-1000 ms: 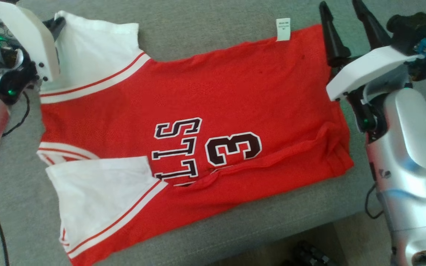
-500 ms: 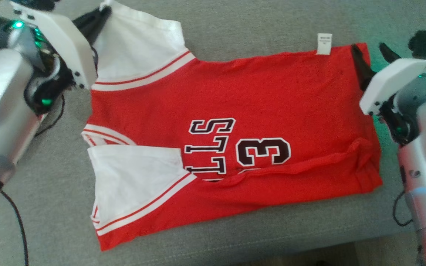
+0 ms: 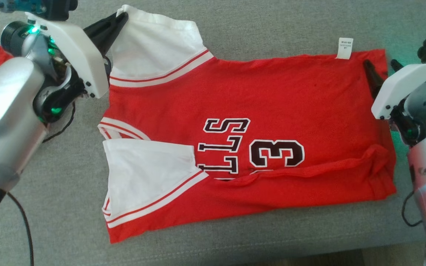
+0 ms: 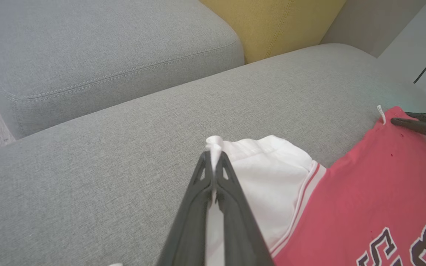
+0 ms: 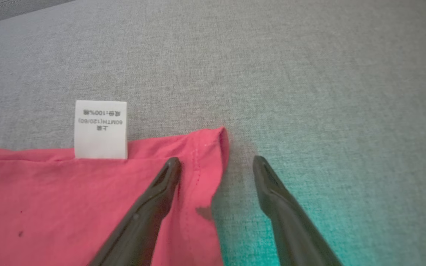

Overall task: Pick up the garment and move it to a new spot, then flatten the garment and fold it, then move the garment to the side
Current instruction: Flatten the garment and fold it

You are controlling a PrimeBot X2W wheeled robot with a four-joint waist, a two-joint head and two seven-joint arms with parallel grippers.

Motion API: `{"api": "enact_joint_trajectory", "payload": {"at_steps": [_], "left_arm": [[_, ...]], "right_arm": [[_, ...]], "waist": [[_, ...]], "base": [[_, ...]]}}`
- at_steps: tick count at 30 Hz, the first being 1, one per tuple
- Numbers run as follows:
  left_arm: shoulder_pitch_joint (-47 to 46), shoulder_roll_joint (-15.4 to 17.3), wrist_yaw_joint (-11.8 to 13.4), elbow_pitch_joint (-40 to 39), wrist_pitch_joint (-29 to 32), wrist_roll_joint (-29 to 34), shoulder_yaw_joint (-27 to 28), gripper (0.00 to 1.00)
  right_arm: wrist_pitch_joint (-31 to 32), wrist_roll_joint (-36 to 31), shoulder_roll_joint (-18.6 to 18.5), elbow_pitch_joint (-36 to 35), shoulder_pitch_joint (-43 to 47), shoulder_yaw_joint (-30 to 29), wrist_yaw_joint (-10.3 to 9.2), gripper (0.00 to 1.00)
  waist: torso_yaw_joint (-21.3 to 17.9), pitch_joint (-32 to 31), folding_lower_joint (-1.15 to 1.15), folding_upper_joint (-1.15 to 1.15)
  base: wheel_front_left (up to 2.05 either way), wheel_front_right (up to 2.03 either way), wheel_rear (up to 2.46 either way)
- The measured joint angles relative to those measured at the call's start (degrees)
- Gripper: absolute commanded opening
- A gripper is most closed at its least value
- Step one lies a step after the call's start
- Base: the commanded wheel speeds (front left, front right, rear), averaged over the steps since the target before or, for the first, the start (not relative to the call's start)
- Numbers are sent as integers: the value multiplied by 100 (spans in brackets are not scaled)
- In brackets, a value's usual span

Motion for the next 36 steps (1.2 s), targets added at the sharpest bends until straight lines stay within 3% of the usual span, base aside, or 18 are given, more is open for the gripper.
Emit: {"api": "enact_joint_trajectory", "payload": {"at_steps": [1, 2, 3, 19, 27, 36], "left_arm": [[0, 11, 7, -13, -1, -11, 2, 0], [1, 25, 22, -15, -20, -40, 2, 0], [2, 38, 53, -14, -27, -53, 3, 0], [-109, 59, 436, 167, -766, -3, 370, 0], [-596, -367, 644, 723, -1462, 70, 628, 0], [-608, -543, 341, 1195, -1497, 183, 454, 0]], "right_arm": [[14, 3, -9, 33, -27, 14, 0, 99], [29, 4, -20, 58, -64, 32, 0, 9], [25, 5, -34, 68, -90, 57, 0, 0], [-1234, -1, -187, 319, -659, 147, 0, 0], [-1976, -272, -174, 702, -1148, 41, 0, 0], [-2217, -157, -122, 1202, -1230, 414, 0, 0]], "waist": [[6, 13, 0, 0], [11, 23, 0, 0], [14, 27, 0, 0], [38, 162, 0, 0], [66, 231, 0, 0], [90, 169, 0, 0]], "base": [[0, 0, 0], [0, 0, 0], [0, 0, 0], [0, 0, 0], [0, 0, 0], [0, 0, 0]]}}
